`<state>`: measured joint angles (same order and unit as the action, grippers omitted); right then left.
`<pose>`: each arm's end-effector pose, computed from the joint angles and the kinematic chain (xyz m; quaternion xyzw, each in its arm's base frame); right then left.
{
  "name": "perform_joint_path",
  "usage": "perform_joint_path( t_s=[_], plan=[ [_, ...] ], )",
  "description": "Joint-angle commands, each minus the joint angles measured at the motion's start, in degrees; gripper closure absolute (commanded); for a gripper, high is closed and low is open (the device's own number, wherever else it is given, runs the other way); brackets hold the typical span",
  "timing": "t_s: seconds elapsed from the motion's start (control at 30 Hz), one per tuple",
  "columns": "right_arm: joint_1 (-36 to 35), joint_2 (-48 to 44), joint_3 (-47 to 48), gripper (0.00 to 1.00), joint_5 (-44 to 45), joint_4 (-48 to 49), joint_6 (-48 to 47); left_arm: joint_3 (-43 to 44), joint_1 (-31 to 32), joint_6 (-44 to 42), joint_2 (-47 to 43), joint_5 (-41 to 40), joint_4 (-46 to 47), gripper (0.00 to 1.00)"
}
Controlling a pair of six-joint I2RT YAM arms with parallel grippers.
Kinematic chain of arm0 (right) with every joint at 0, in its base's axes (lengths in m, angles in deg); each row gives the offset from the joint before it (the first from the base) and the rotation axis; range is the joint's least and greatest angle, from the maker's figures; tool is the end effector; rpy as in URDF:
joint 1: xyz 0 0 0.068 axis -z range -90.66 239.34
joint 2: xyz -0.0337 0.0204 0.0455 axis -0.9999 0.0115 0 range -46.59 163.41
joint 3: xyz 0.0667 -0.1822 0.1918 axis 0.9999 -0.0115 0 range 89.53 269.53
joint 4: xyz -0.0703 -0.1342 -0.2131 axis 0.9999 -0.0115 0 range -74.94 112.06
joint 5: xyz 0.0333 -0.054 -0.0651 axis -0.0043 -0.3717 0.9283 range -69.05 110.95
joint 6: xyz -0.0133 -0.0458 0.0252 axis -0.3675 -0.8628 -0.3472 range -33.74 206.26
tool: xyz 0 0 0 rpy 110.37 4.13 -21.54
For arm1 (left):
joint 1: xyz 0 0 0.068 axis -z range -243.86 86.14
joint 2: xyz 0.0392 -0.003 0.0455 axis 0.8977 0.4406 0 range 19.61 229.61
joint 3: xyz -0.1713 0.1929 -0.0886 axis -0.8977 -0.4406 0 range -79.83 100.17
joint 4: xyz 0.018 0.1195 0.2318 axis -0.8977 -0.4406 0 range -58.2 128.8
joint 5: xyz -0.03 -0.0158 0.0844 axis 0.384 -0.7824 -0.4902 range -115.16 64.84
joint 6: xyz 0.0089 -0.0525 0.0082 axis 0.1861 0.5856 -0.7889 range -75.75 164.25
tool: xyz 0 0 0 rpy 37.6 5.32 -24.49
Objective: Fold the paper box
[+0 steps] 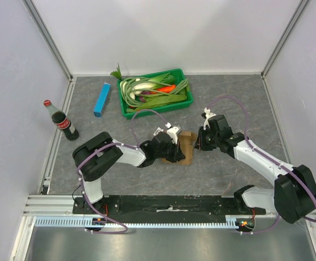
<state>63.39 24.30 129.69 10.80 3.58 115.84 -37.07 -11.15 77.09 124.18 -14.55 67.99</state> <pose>0.2186 0.1134 0.2068 -0.0012 0.9341 0.2351 0.2686 0.2049 -0.2799 0.1227 0.1944 0.8527 -0.3842 0.2958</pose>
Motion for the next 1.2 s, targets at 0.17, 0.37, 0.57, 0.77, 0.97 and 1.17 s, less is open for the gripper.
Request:
perform_joint_path(
  t_s=[0.17, 0.37, 0.57, 0.77, 0.97, 1.17],
  plan=[
    [-0.6, -1.6, 0.8, 0.88, 2.1, 1.8, 9.2, 2.9, 1.1, 0.6, 4.1, -3.8, -2.5, 0.92],
    [-0.5, -1.8, 3.8, 0.65, 6.1, -1.0, 0.7, 2.1, 1.1, -0.5, 3.1, -4.4, -2.7, 0.91],
    [-0.2, 3.1, 9.9, 0.56, 7.0, -1.4, -13.4, -0.3, 1.1, -1.9, -1.4, -1.9, -1.4, 0.82],
    [-0.3, 7.8, 11.2, 0.55, 2.8, 2.0, -22.6, -0.8, 0.8, -2.9, -9.4, -3.1, -3.1, 0.7],
    [-0.3, 8.0, 10.9, 0.58, 2.8, 0.5, -22.2, 1.1, -0.7, -2.5, -7.3, -5.2, -6.2, 0.73],
    [-0.4, 6.6, 8.6, 0.73, 1.2, 1.3, -19.1, 2.1, -1.0, -2.5, -0.7, -9.8, -6.6, 0.86]
  ],
)
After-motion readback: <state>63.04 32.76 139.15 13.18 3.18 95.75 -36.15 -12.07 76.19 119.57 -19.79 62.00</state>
